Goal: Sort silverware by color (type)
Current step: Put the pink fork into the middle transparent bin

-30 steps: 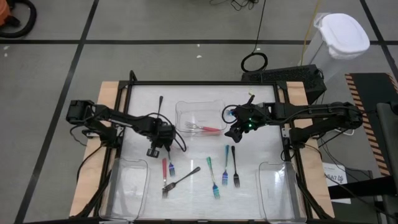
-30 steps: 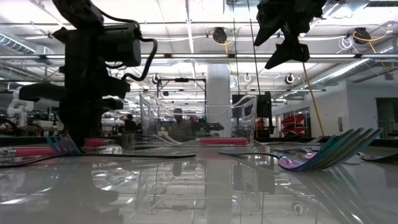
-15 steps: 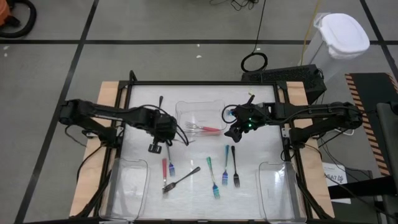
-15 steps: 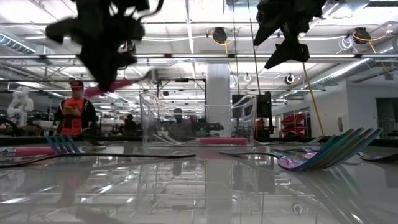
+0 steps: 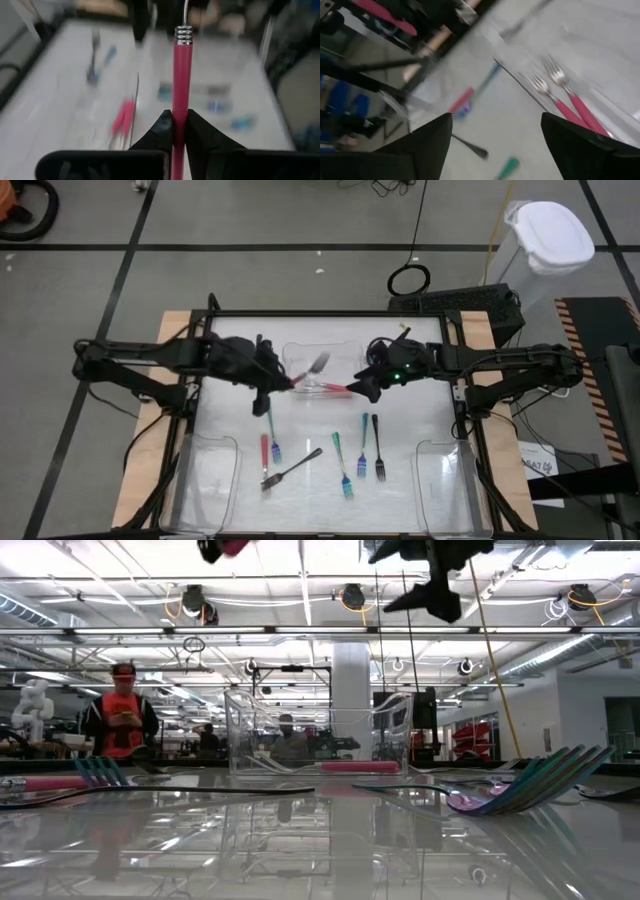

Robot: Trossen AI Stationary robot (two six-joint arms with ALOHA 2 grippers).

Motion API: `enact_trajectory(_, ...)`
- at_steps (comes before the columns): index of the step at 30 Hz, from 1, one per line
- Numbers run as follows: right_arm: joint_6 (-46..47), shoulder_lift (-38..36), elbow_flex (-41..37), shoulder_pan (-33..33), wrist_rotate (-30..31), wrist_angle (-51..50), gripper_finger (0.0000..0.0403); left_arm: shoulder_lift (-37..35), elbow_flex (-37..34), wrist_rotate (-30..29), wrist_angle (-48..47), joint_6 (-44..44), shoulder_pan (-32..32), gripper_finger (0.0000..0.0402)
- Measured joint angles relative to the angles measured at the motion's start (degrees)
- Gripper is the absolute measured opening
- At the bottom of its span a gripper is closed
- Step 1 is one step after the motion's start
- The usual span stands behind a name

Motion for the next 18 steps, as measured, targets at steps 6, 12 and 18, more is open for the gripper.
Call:
enact_trajectory(6,0.23,0.0,0.0,0.0,-0.01,9.9,0.0301,-1.54,0.0,-3.5,12.67,-1.84,0.02,0.0023)
enact_trajectory(12,1.53,0.0,0.0,0.11,0.12,20.4,0.0301,-0.63,0.02,-4.95,22.88,-1.78,0.05,0.0023)
enact_trajectory(18,5.13,0.02,0.0,0.13,0.0,29.84,0.0301,1.06,0.0,-5.0,33.05,0.38,0.04,0.0023)
